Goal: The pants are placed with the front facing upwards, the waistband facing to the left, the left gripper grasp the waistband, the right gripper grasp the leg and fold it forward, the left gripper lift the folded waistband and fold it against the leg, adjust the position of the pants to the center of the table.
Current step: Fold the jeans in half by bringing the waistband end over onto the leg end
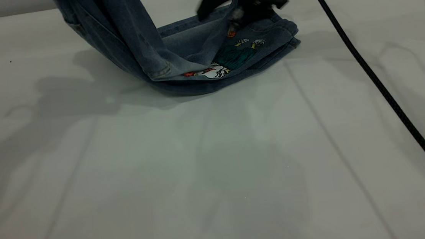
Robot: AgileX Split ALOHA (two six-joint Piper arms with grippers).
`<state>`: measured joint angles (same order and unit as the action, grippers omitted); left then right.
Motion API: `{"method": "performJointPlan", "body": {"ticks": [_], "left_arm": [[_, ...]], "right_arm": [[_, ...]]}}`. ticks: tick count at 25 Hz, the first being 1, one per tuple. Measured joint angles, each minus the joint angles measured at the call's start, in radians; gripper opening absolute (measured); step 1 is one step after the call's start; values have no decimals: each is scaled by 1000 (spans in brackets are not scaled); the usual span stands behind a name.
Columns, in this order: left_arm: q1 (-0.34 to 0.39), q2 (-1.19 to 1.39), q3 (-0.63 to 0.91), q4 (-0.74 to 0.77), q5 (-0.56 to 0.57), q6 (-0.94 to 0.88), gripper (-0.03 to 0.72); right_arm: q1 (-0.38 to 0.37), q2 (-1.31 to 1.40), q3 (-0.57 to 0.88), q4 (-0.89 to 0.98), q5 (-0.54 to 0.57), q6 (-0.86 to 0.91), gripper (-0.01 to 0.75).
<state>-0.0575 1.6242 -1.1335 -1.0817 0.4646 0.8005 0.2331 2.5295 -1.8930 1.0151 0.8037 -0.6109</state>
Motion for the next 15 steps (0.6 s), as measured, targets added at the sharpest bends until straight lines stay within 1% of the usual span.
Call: {"method": "performJointPlan", "body": {"ticks": [2,6,9,12,15], "left_arm": [[-46,0,0,4,-42,0,83],[-135,0,0,3,-140,2,83],[-185,14,-3,-4,-204,2,82],[-211,79,-42,-13,-215,2,82],[-228,154,-108,-13,-192,1,82]], "right_arm": [[6,15,0,-39,4,17,498],[35,31,0,-54,10,21,498],[40,31,0,-51,18,21,498],[26,20,0,-58,35,21,498],[-9,-14,0,-61,46,21,498]]}}
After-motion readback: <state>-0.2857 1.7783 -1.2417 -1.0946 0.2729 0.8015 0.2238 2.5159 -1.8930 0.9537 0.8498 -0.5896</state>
